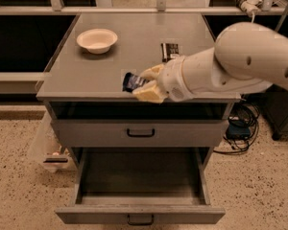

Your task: Pick rxbar blueberry from middle drawer and place on counter

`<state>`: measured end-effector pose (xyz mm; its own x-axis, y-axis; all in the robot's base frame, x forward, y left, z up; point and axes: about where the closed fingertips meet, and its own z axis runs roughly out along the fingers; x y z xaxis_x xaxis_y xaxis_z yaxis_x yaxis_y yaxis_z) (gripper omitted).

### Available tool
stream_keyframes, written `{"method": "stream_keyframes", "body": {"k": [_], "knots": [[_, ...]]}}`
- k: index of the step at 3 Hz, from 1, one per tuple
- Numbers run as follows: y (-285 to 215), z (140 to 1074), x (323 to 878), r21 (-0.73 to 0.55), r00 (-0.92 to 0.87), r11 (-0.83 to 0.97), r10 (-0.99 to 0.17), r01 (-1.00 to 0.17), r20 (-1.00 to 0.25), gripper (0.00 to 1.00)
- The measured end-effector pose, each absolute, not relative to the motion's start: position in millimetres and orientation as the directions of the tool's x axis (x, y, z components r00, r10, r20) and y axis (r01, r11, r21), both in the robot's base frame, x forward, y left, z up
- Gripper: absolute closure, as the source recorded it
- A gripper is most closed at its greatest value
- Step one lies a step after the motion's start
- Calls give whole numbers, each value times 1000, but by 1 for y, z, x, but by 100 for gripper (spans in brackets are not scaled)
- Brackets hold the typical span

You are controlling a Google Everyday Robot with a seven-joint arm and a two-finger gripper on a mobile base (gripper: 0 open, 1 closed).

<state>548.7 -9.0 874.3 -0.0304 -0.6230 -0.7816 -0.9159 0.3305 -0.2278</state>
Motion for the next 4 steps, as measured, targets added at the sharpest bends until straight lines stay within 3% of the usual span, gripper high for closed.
{"method": "stream_keyframes", "body": {"k": [2, 4], "knots": [[-66, 911, 609, -283, -84, 430, -659, -858, -747, 100], [-105, 896, 620, -270, -187, 563, -623, -781, -759, 100]]}}
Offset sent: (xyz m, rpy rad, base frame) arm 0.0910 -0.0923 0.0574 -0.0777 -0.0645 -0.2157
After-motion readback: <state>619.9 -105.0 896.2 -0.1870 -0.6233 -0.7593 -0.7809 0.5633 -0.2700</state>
